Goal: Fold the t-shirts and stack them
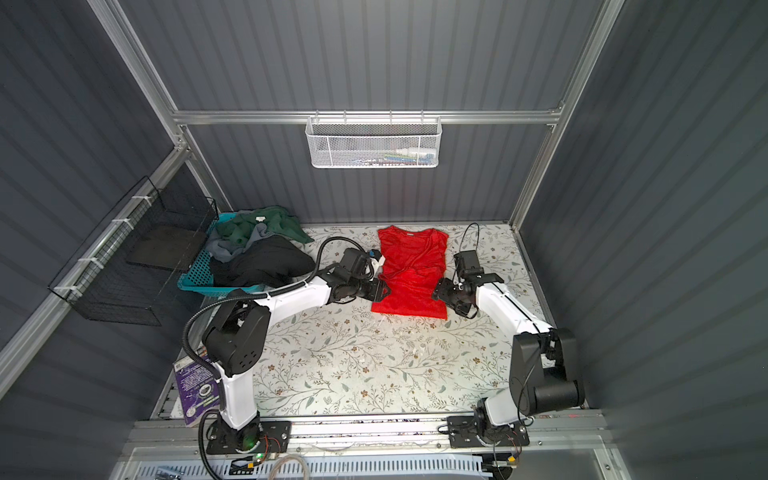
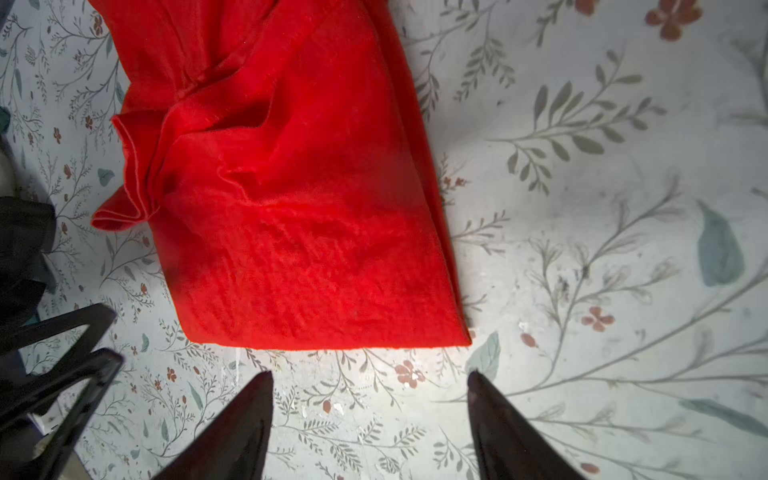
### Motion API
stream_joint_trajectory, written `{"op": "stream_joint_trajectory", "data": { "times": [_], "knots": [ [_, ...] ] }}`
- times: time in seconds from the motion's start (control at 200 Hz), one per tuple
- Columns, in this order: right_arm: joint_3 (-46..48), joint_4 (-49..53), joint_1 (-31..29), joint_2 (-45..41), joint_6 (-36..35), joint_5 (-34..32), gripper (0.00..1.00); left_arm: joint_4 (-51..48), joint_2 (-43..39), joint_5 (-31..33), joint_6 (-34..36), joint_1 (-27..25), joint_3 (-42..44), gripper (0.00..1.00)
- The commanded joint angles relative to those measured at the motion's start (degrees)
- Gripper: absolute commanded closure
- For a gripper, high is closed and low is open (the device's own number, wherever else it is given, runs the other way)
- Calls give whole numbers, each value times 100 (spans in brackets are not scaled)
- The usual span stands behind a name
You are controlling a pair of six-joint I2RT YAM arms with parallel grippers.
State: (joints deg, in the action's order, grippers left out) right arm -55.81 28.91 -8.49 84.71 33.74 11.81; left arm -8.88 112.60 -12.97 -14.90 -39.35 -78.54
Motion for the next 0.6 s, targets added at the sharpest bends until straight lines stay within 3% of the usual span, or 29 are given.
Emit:
{"op": "stream_joint_trajectory", "data": {
  "times": [0.0,0.08,0.23,0.595],
  "knots": [
    [296,-296,5,-139,191,203,26,54,343,-415,205,-19,-435,48],
    [478,-356,5,-117,256,223,26,161,631,-415,151,-20,-576,45],
    [769,-465,5,-128,301,89,27,-323,1189,237,137,-3,-1278,43],
    [1027,-539,5,26,269,-52,28,-570,2054,1140,-2,271,-2497,47]
  ]
}}
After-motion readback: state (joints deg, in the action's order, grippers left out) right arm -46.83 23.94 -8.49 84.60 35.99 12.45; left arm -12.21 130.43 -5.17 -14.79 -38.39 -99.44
